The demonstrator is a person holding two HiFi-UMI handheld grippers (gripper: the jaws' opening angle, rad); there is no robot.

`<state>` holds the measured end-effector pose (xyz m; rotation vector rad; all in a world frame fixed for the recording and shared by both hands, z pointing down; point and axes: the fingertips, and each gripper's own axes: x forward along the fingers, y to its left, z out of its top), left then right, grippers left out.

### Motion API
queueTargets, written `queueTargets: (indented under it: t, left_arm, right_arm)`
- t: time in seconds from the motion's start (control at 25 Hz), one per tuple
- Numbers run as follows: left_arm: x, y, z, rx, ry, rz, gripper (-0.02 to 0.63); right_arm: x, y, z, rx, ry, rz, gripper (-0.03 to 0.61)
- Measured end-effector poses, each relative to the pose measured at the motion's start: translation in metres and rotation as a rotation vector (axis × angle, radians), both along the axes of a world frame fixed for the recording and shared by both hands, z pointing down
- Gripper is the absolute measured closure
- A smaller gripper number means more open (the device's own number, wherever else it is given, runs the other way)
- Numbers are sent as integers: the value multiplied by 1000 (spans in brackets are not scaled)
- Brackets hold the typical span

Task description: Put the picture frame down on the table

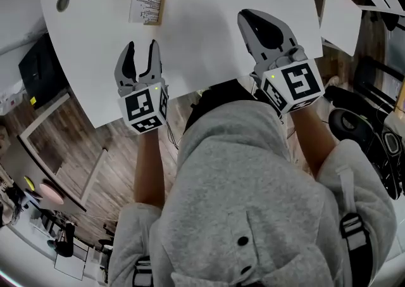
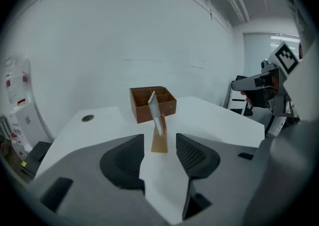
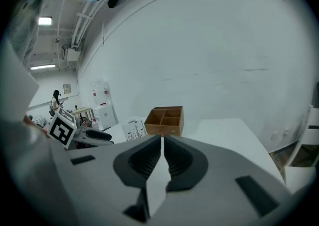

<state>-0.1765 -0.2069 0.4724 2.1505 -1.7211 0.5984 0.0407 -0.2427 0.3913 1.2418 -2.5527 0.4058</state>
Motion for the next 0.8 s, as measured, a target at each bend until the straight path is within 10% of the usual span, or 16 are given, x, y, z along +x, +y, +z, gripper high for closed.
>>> queueTargets:
  t: [0.36,0.8]
  left_arm:
    - [-2,52,-77,147,-2,-17,543]
    - [7,115,-128,257,4,-8,592]
  right_arm:
    - [4,51,-48,117,-13,51,540]
    - [1,116,-83,205,-36,65,540]
